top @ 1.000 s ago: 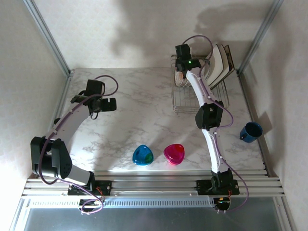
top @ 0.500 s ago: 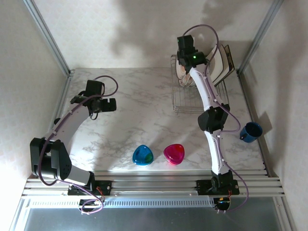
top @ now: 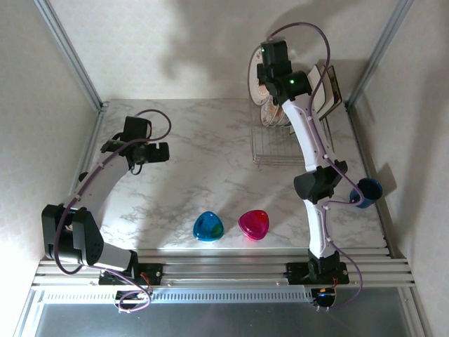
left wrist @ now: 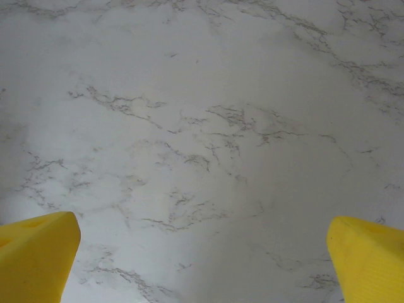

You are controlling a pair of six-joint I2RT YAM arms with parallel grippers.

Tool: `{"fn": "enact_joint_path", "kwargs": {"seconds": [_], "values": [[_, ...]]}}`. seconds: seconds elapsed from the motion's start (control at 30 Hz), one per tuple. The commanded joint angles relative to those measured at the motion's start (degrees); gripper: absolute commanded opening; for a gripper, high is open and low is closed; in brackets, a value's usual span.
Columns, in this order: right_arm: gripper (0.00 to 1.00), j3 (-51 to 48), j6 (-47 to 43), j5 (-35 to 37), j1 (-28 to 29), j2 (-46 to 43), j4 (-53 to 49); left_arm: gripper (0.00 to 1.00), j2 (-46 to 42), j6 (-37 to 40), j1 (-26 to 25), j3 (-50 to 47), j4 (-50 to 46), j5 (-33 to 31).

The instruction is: Unload the plates from the dish rack

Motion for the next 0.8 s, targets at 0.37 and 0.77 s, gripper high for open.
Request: {"fn": "enact_joint_path", "kwargs": {"seconds": [0.37,0.77], "values": [[0.0,-48.5,36.0,-62.5,-10.7,-18.2,48.5,1.0,0.8,1.5,-0.3,1.1,0.7,1.9],[0.0,-64.1,49.1,-68.0,-10.4,-16.0,71.1,0.99,1.0,1.8,-0.2,3.2,3.9,6.6]]}}
